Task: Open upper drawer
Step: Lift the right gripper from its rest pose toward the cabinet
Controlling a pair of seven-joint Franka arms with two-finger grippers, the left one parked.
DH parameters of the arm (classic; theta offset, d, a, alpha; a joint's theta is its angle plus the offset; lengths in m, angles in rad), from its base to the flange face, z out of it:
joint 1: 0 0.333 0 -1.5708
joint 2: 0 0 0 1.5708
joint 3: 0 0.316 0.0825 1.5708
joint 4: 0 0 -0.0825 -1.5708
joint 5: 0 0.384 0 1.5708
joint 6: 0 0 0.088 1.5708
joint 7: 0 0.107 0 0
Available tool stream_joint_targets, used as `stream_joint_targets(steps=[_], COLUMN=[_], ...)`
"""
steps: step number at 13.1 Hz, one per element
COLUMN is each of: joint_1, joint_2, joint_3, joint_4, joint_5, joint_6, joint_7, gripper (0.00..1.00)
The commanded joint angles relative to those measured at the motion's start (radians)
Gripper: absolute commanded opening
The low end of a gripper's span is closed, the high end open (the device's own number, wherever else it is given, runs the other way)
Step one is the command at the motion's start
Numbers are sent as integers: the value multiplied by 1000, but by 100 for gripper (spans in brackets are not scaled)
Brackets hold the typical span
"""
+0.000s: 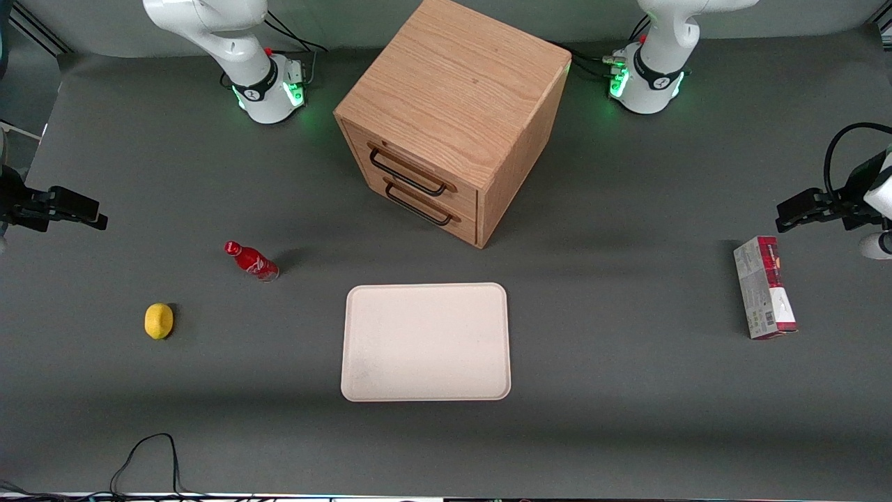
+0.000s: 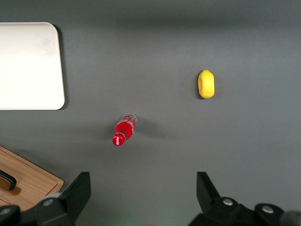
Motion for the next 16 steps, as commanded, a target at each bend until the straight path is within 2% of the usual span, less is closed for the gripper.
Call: stream_joint_targets(steps=[1,7,12,16], joint_1=[4,32,229,441], joint_2=[-3,20,87,138], joint_3=[-5,24,32,32], joint_4=[3,16,57,108], joint_5=[0,1,4,7], joint_6=[-1,4,64,64], joint_7=[1,-2,-8,-8], gripper=[100,100,100,100])
